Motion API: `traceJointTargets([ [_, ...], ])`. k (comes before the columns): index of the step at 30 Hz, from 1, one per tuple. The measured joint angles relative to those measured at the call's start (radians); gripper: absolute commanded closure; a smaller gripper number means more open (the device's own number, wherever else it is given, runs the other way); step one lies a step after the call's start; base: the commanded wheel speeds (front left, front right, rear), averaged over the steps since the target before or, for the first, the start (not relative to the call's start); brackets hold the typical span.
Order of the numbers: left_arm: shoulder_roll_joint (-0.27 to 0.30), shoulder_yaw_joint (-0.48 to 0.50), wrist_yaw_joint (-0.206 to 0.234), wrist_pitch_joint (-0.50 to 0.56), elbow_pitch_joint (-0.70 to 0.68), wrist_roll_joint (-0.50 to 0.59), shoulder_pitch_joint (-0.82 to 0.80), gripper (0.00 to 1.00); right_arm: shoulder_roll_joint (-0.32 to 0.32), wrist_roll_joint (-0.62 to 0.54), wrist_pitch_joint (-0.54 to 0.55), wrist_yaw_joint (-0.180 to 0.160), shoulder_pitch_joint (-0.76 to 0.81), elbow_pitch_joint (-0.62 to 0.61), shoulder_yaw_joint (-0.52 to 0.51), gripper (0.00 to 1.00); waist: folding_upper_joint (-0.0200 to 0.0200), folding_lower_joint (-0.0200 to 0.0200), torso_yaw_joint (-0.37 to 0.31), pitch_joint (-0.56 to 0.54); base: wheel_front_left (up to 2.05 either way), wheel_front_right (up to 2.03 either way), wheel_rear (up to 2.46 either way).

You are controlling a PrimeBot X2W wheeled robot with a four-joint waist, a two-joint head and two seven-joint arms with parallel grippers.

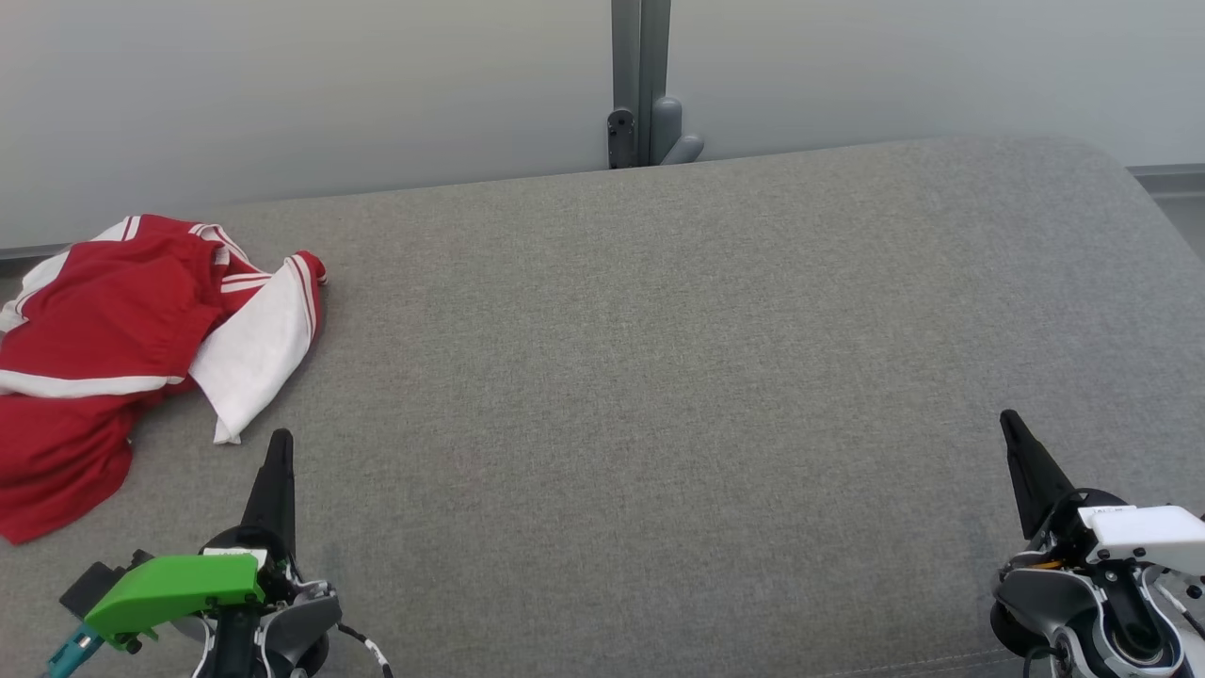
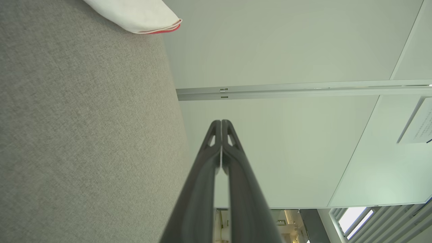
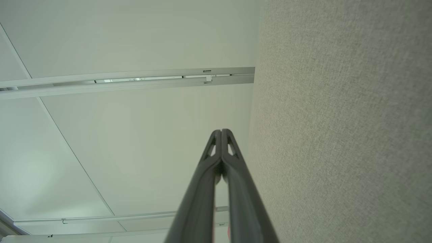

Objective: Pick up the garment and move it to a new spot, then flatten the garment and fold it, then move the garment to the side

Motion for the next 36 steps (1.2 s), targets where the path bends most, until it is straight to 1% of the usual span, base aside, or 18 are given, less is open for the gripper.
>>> traceJointTargets([
  [2,0.0,0.0,0.0,0.0,0.0,0.0,0.0,1.0,0.0,0.0,0.0,0.0,0.0,0.0,0.0,1.0,0.0,0.0,0.0,0.0,0.0,0.0,0.0],
  [3,0.0,0.0,0.0,0.0,0.0,0.0,0.0,0.0,0.0,0.0,0.0,0.0,0.0,0.0,0.0,0.0,0.0,0.0,0.0,0.0,0.0,0.0,0.0],
  [8,-0.005,-0.007,0.002,-0.003,0.036,0.0,0.037,0.0,0.013,0.0,-0.003,0.0,0.032,0.035,0.007,0.0,0.0,0.0,0.0,0.0,0.0,0.0,0.0],
  [12,-0.006,-0.025,0.003,-0.023,0.031,0.009,0.041,0.0,0.014,-0.004,-0.034,0.0,0.036,0.035,0.031,0.0,0.0001,0.0,0.0,-0.002,0.0,0.0,0.0],
  [16,-0.007,-0.034,0.006,-0.04,0.021,0.039,0.041,0.0,0.014,-0.02,-0.057,0.0,0.036,0.034,0.043,0.0,0.0001,0.0,0.0,-0.004,0.0,0.0,0.0],
  [20,-0.007,-0.04,0.015,-0.054,0.003,0.091,0.043,0.0,0.014,-0.069,-0.079,0.0,0.038,0.023,0.048,0.0,0.0001,0.0,0.0,-0.006,0.0,0.0,0.0],
  [22,-0.006,-0.043,0.018,-0.06,-0.01,0.128,0.044,0.0,0.014,-0.103,-0.09,0.0,0.042,0.014,0.048,0.0,0.0001,0.0,0.0,-0.008,0.0,0.0,0.0],
  [27,-0.006,-0.055,0.041,-0.078,-0.044,0.221,0.048,0.0,0.013,-0.211,-0.116,0.0,0.046,-0.022,0.051,0.0,0.0001,0.0,0.002,-0.01,0.0,0.0,0.0],
  [36,-0.006,-0.085,0.061,-0.109,-0.088,0.432,0.051,0.0,0.012,-0.392,-0.158,0.0,0.06,-0.087,0.074,0.0,0.0001,0.0,0.004,-0.013,0.0,0.0,0.0],
])
